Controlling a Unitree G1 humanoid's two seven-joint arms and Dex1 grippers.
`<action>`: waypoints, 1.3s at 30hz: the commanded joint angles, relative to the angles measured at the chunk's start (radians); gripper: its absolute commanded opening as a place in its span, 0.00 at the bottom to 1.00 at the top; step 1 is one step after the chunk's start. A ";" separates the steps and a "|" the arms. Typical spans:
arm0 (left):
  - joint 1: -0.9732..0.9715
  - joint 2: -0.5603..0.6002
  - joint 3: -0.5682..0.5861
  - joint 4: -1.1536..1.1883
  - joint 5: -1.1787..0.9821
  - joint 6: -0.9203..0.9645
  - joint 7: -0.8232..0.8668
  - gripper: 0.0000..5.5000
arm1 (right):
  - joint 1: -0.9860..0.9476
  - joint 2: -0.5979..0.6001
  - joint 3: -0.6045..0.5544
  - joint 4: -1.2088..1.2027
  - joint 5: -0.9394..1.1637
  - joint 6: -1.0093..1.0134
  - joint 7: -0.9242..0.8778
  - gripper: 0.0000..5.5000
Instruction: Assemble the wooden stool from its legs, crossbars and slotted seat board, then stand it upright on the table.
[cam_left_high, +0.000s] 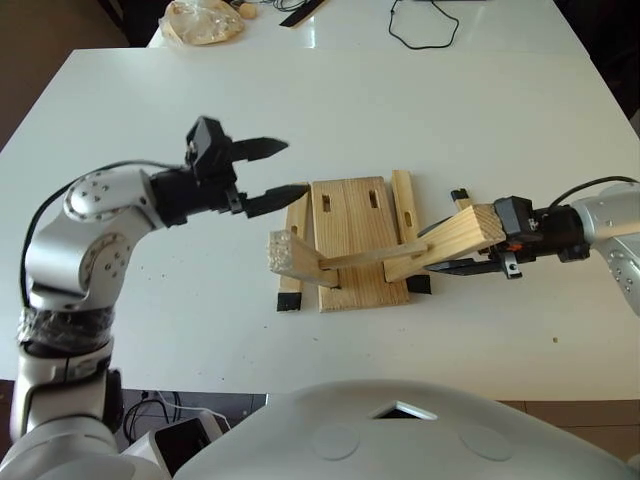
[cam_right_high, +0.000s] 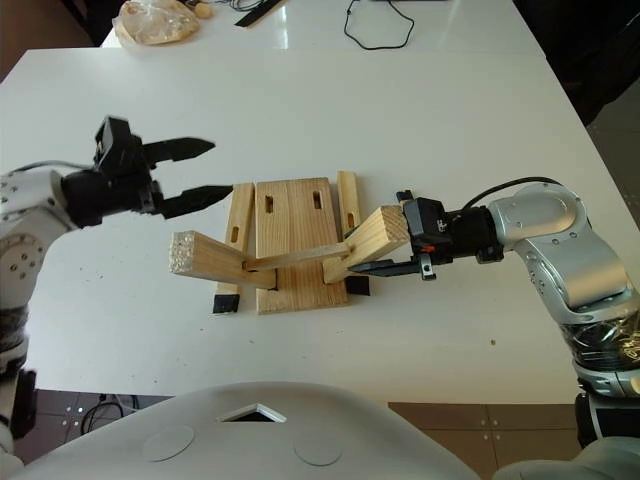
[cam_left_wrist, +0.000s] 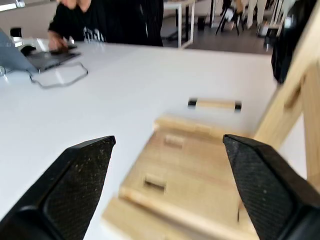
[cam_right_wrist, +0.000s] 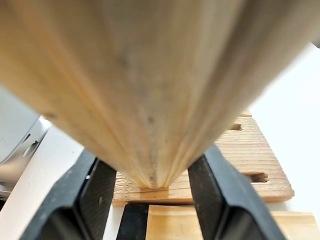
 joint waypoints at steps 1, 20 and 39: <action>-0.151 -0.048 -0.092 0.014 -0.017 0.060 -0.026 0.73 | -0.005 -0.010 0.052 0.066 -0.108 0.016 -0.001 0.37; -0.235 -0.176 -0.308 0.047 0.022 0.108 -0.120 0.73 | -0.061 0.035 0.128 0.104 -0.136 0.003 -0.002 0.37; -0.141 -0.149 -0.383 0.136 0.148 0.048 -0.182 0.73 | -0.065 0.032 0.131 0.104 -0.139 0.001 0.002 0.37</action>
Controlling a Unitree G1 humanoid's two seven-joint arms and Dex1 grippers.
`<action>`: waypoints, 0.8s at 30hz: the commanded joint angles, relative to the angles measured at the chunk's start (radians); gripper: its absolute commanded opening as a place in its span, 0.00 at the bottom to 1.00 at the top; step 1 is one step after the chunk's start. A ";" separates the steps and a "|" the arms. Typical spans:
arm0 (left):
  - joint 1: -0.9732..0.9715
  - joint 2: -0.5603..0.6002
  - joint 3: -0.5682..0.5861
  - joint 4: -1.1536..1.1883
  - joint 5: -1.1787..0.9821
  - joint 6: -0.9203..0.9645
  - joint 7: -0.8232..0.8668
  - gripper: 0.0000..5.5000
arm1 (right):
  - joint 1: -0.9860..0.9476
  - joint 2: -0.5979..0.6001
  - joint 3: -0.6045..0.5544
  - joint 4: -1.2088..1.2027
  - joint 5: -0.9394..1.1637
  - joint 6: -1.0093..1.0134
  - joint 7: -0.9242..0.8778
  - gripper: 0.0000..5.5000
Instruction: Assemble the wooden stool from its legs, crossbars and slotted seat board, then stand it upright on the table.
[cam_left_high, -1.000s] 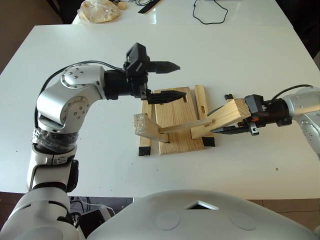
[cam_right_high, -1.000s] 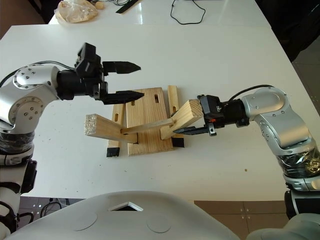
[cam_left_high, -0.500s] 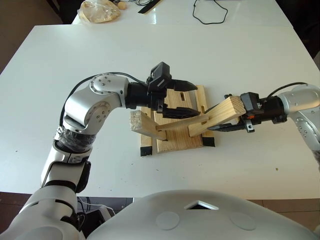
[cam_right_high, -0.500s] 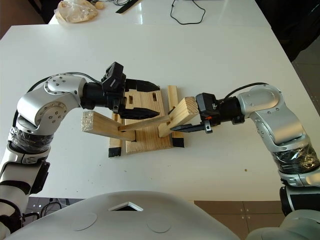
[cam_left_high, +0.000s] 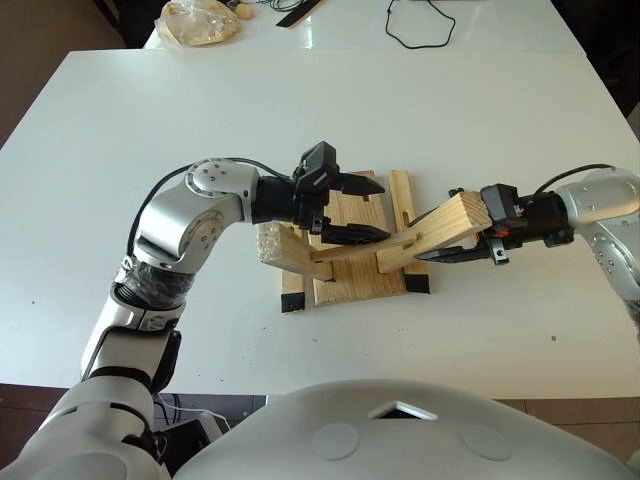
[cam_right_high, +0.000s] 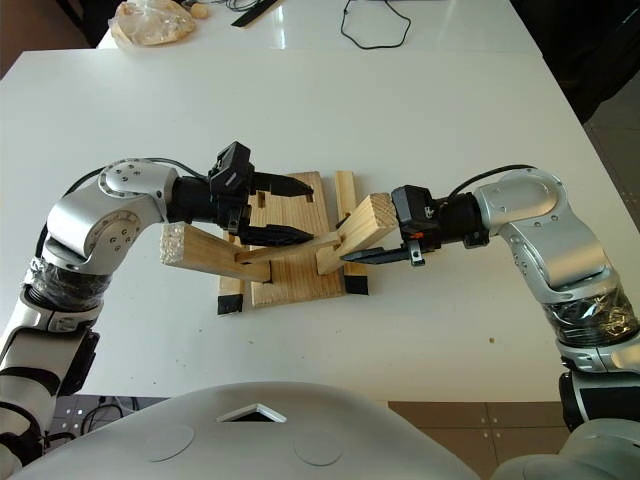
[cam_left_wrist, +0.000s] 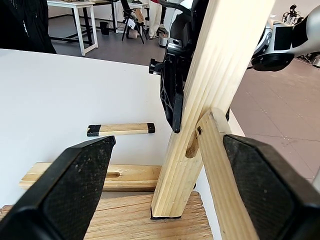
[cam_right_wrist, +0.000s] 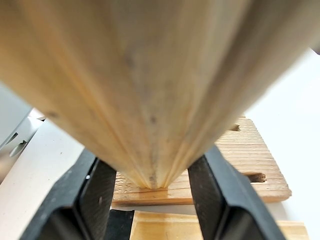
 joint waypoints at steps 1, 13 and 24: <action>0.047 0.031 -0.054 0.023 0.073 -0.012 -0.014 0.73 | 0.038 -0.010 0.056 0.023 -0.108 0.023 -0.010 0.37; 0.074 0.059 -0.100 0.059 0.143 -0.076 -0.019 0.73 | 0.035 -0.012 0.055 0.024 -0.106 0.025 -0.007 0.37; -0.070 -0.075 0.136 0.086 -0.051 0.015 0.160 0.73 | 0.026 -0.007 0.059 0.025 -0.107 0.025 -0.008 0.37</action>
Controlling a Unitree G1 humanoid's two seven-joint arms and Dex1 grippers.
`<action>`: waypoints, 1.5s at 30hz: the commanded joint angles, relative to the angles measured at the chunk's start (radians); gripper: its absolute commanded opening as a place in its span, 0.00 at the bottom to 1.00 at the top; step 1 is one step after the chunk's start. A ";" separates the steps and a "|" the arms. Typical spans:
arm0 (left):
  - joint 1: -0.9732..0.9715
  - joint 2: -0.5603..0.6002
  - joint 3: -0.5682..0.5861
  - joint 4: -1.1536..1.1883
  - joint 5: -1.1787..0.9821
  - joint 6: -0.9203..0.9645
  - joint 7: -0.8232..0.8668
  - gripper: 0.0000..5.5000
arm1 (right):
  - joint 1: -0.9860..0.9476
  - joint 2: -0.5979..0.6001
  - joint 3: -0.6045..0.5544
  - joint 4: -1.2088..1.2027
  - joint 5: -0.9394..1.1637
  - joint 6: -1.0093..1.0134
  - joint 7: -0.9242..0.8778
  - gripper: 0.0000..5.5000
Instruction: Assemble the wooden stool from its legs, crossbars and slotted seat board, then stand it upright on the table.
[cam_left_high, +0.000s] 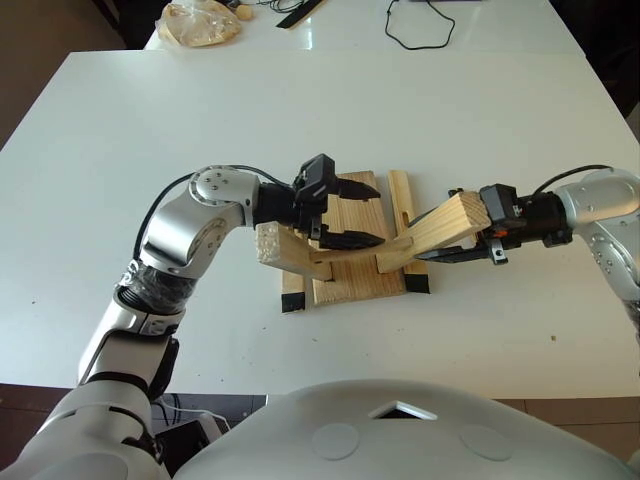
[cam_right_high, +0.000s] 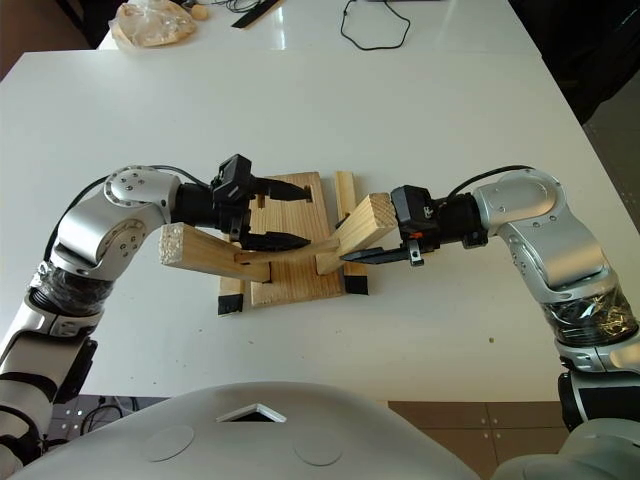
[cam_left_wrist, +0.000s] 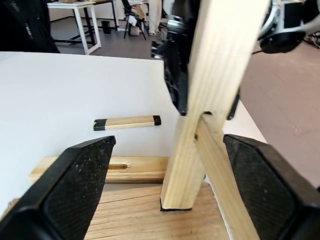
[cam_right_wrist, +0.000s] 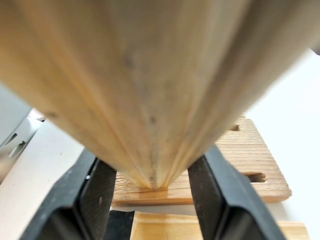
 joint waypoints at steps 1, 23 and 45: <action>-0.138 -0.061 0.216 0.043 -0.122 0.096 0.157 0.73 | 0.033 -0.014 0.051 0.024 -0.105 0.027 -0.007 0.37; 0.493 0.406 0.471 -0.351 -0.058 -0.085 -0.110 0.73 | 0.087 -0.055 -0.033 -0.044 -0.079 0.072 -0.039 0.37; 0.317 0.255 0.107 -0.391 -0.014 -0.009 -0.028 0.73 | -0.089 0.069 0.208 -0.064 -0.141 0.098 0.015 0.37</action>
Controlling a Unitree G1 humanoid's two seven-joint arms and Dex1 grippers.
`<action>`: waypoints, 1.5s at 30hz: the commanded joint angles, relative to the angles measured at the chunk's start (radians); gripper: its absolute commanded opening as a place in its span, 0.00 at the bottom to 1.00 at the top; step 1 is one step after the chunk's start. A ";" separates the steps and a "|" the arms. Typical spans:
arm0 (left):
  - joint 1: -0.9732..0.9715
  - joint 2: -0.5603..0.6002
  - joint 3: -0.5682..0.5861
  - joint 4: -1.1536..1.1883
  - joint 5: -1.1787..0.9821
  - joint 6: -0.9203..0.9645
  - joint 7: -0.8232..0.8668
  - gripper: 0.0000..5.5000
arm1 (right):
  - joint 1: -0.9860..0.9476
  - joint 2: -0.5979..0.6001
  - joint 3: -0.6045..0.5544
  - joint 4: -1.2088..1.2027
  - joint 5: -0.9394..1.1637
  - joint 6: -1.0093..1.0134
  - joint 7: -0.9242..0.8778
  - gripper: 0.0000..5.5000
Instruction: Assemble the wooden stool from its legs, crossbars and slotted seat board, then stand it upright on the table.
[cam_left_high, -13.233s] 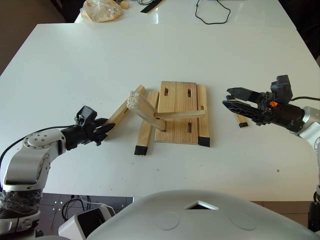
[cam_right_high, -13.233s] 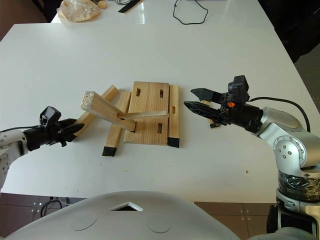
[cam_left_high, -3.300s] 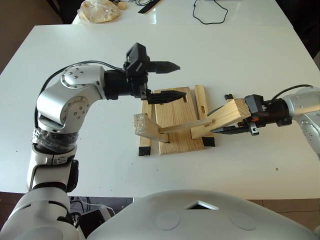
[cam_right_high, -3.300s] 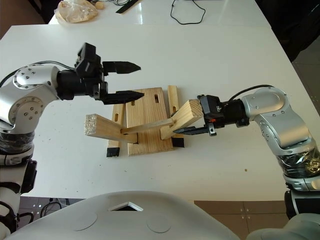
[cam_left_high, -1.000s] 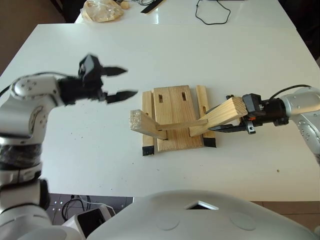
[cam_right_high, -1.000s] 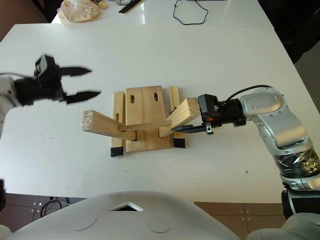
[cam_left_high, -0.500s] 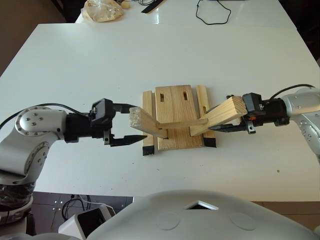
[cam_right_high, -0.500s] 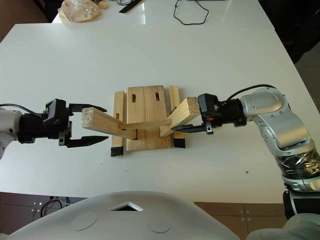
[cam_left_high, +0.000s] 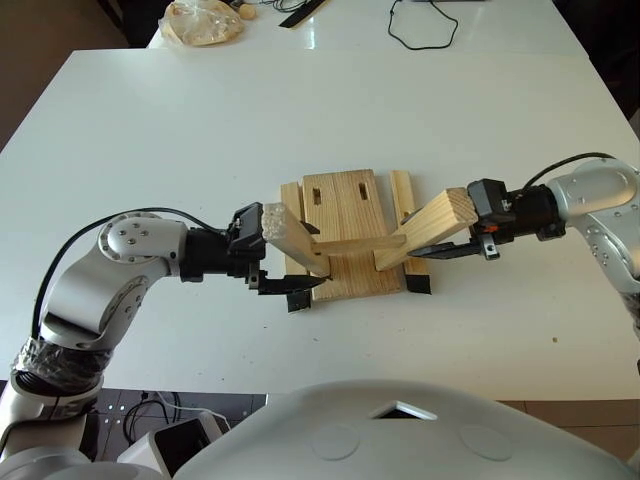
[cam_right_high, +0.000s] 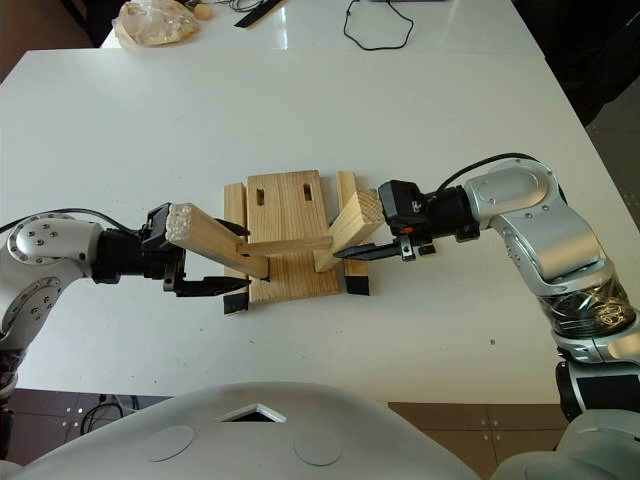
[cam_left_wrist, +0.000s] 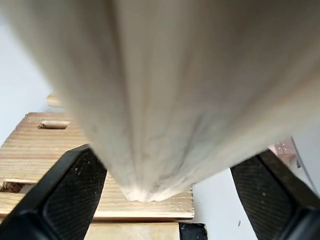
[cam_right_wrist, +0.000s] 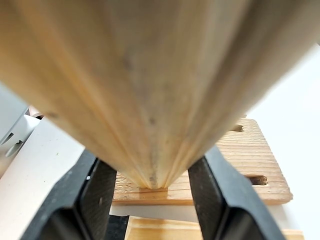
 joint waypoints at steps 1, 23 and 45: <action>-0.049 -0.060 -0.106 -0.071 0.010 0.012 0.015 0.73 | -0.023 0.065 0.168 -0.029 -0.122 0.027 0.028 0.37; 0.106 0.046 -0.076 0.103 0.280 -0.220 -0.006 0.93 | -0.048 -0.009 0.051 0.072 -0.124 -0.017 0.039 0.37; 0.127 0.000 0.000 0.277 0.374 -0.339 0.095 0.98 | -0.091 0.002 0.003 0.154 -0.184 -0.062 0.033 0.73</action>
